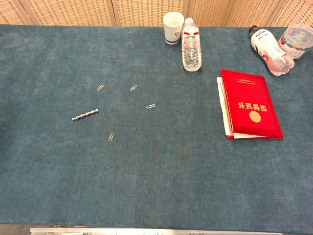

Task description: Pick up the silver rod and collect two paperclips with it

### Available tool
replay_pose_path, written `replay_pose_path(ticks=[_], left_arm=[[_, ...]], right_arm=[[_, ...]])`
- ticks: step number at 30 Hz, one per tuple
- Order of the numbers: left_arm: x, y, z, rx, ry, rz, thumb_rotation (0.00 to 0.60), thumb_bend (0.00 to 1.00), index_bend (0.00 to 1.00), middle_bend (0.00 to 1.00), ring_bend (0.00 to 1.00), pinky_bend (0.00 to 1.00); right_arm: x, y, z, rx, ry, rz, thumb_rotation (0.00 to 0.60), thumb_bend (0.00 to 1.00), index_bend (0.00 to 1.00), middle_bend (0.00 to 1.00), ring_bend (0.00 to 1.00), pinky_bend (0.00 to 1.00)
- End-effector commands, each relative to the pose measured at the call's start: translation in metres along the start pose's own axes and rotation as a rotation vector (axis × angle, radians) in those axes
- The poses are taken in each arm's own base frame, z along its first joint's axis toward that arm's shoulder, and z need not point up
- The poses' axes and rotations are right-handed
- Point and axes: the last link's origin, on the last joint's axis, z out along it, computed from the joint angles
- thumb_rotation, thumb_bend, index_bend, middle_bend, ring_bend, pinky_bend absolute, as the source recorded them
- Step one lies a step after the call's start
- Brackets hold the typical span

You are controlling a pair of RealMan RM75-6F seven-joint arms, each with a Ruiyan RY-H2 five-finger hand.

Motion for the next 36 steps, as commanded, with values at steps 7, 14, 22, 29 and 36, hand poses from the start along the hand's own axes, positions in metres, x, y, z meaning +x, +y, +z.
replay_pose_path(ticks=[7,14,22,29,36], left_arm=[[-0.006,-0.001,0.003,0.001,-0.023,0.001,0.600,0.00,0.43,0.35,0.28,0.52],[-0.004,0.003,0.000,-0.006,-0.005,-0.004,0.600,0.00,0.42,0.35,0.28,0.52],[-0.006,0.026,0.005,-0.046,-0.006,-0.059,0.600,0.00,0.38,0.15,0.13,0.25],[-0.009,0.052,0.024,-0.095,-0.024,-0.082,0.600,0.00,0.32,0.00,0.00,0.08],[-0.024,0.072,0.052,-0.126,-0.072,-0.078,0.600,0.00,0.19,0.00,0.00,0.06]], right_arm=[[0.002,0.003,0.000,-0.011,0.003,0.009,0.600,0.50,0.17,0.17,0.13,0.27],[0.004,0.002,0.002,0.000,0.006,0.018,0.600,0.50,0.17,0.17,0.13,0.27],[0.012,0.007,0.001,-0.017,0.035,0.032,0.600,0.50,0.17,0.17,0.13,0.27],[0.019,0.014,0.003,-0.042,0.052,0.046,0.600,0.50,0.17,0.17,0.13,0.27],[0.021,0.021,0.007,-0.071,0.057,0.054,0.600,0.50,0.17,0.17,0.13,0.27]])
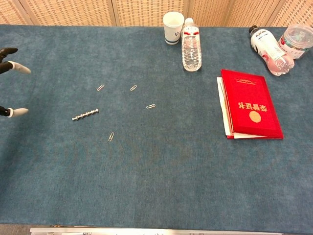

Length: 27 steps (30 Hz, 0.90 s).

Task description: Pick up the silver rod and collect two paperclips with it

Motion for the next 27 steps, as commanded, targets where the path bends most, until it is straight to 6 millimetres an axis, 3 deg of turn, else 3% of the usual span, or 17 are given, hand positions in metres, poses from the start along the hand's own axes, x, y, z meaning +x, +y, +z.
replay_pose_path(ticks=[1,11,27], left_arm=[[-0.008,0.007,0.015,-0.013,-0.017,0.005,0.600,0.00,0.17,0.00,0.00,0.06],[-0.029,0.029,0.037,-0.057,-0.072,0.024,0.600,0.00,0.13,0.00,0.00,0.06],[-0.052,0.051,0.047,-0.064,-0.125,0.025,0.600,0.00,0.10,0.00,0.00,0.06]], right_arm=[[0.001,0.001,0.002,-0.005,0.002,0.001,0.600,0.50,0.17,0.17,0.13,0.27],[0.006,0.002,0.001,-0.003,0.017,0.013,0.600,0.50,0.17,0.17,0.13,0.27],[0.015,0.001,-0.005,0.013,0.043,0.025,0.600,0.50,0.17,0.17,0.13,0.27]])
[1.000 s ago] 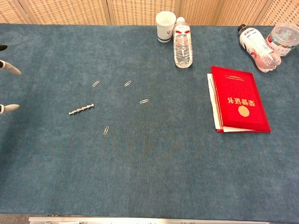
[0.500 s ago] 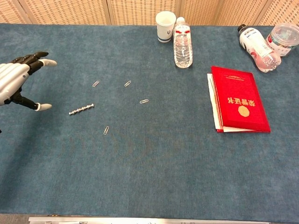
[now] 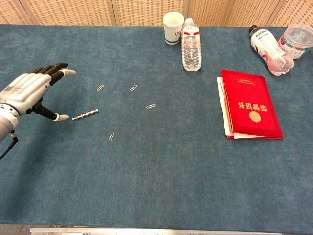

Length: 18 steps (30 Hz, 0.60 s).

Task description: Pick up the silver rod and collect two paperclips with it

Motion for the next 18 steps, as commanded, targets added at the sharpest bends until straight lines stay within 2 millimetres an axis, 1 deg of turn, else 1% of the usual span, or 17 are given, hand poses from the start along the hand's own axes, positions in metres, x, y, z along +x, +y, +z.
replay_pose_path(ticks=[1,6,13,18], left_arm=[[-0.004,0.001,0.002,0.007,-0.012,-0.005,0.600,0.00,0.10,0.00,0.00,0.06],[-0.010,0.002,0.007,0.026,-0.024,-0.015,0.600,0.00,0.06,0.00,0.00,0.06],[-0.017,0.005,0.014,0.028,-0.041,-0.018,0.600,0.00,0.05,0.00,0.00,0.06],[-0.023,0.002,0.021,0.042,-0.058,-0.015,0.600,0.00,0.05,0.00,0.00,0.06]], right_arm=[[0.001,0.000,-0.001,0.002,0.004,0.001,0.600,0.50,0.17,0.17,0.13,0.27],[0.004,-0.001,-0.003,0.008,0.014,0.005,0.600,0.50,0.17,0.17,0.13,0.27],[0.006,-0.001,-0.004,0.010,0.021,0.007,0.600,0.50,0.17,0.17,0.13,0.27],[0.007,-0.001,-0.004,0.009,0.022,0.008,0.600,0.50,0.17,0.17,0.13,0.27]])
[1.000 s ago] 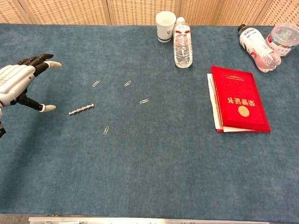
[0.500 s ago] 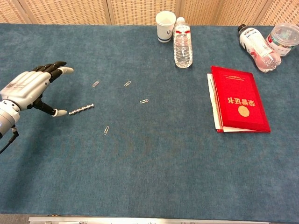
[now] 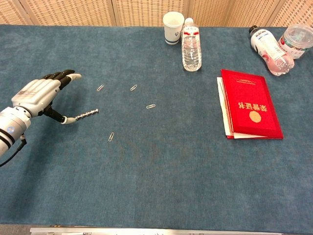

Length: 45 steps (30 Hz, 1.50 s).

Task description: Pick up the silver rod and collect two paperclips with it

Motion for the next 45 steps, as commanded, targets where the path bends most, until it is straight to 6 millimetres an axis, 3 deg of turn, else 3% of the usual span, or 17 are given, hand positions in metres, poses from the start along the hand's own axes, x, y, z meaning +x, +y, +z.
replay_pose_path(ticks=[1,15,28,33,37,45], left_arm=[[-0.004,-0.002,0.005,0.010,-0.011,-0.002,0.600,0.00,0.04,0.00,0.00,0.06],[-0.013,-0.010,0.017,0.042,-0.040,-0.004,0.600,0.00,0.03,0.00,0.00,0.06],[0.000,-0.009,0.038,0.047,0.004,0.001,0.600,0.00,0.03,0.00,0.00,0.06],[0.007,-0.007,0.031,0.035,-0.007,-0.013,0.600,0.00,0.04,0.00,0.00,0.06],[0.012,-0.007,0.025,0.027,-0.038,-0.004,0.600,0.00,0.13,0.00,0.00,0.06],[0.012,-0.002,0.024,0.009,-0.094,0.014,0.600,0.18,0.22,0.00,0.00,0.06]], right_arm=[[0.000,0.000,0.000,-0.001,0.001,0.000,0.600,0.50,0.17,0.17,0.13,0.27],[0.001,0.002,0.000,-0.006,0.003,0.001,0.600,0.50,0.17,0.17,0.13,0.27],[0.001,0.001,0.000,-0.005,0.003,0.001,0.600,0.50,0.17,0.17,0.13,0.27],[0.002,0.002,-0.001,-0.006,0.009,0.003,0.600,0.50,0.17,0.17,0.13,0.27],[0.002,0.001,-0.001,-0.002,0.009,0.003,0.600,0.50,0.17,0.17,0.13,0.27],[0.004,0.001,-0.002,-0.001,0.014,0.003,0.600,0.50,0.17,0.17,0.13,0.27]])
